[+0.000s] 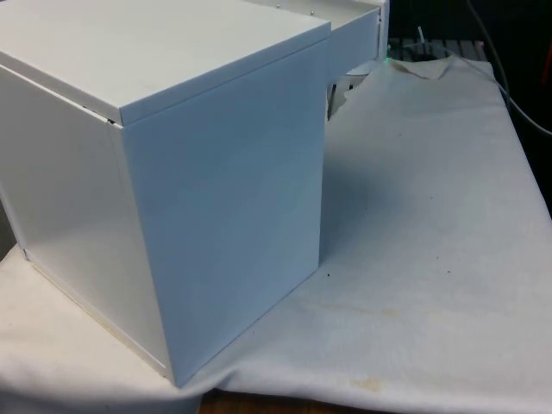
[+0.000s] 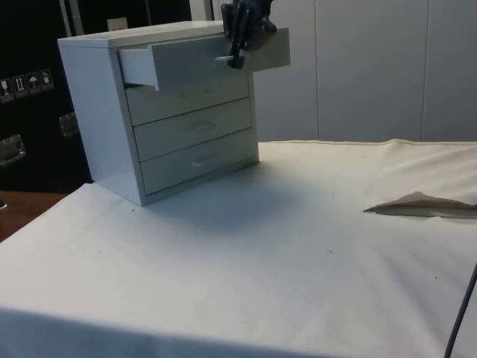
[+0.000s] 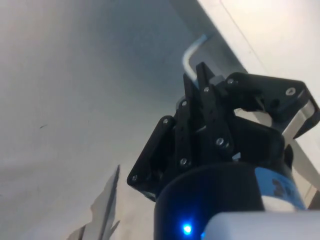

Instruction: Open the drawer, then close it.

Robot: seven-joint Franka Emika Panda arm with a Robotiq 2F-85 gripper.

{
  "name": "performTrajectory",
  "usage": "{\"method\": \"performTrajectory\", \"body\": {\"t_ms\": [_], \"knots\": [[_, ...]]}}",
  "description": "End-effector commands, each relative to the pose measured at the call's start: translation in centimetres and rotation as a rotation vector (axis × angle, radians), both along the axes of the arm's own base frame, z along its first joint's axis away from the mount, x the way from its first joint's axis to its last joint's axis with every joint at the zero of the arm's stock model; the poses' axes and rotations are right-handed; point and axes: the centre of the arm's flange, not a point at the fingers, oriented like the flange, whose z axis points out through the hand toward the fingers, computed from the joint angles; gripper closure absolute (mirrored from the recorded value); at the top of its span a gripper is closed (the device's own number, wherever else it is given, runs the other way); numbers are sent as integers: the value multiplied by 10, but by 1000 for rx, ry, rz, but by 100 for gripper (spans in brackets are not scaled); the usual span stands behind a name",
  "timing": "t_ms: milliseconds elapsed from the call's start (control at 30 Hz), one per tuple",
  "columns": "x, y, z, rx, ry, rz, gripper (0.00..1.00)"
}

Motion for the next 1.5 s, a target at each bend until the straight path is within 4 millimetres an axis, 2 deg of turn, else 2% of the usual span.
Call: {"method": "performTrajectory", "body": {"t_ms": [0, 133, 433, 467, 533, 733, 767, 800, 833, 1067, 1100, 1133, 1233, 1267, 1433, 1467], "knots": [[-2, 3, 1, 9, 9, 2, 99], [-3, 6, -2, 3, 18, 1, 99], [-20, 22, -2, 24, 43, 4, 99], [-14, 17, -1, 16, 38, 2, 99], [-23, 24, -1, 31, 46, 3, 99], [-30, 30, -3, 47, 46, 2, 99], [-21, 24, 0, 36, 41, -1, 99], [-31, 31, -4, 47, 47, 1, 99], [-32, 32, -6, 48, 47, 2, 99], [-32, 32, -6, 47, 44, -1, 99], [-22, 24, -1, 37, 38, -4, 99], [-31, 32, -6, 46, 43, 0, 99], [-28, 29, -3, 42, 39, -2, 90], [-27, 28, -3, 41, 39, -3, 81], [-22, 24, -2, 37, 38, -4, 54], [-25, 27, -2, 38, 38, -3, 54]]}}
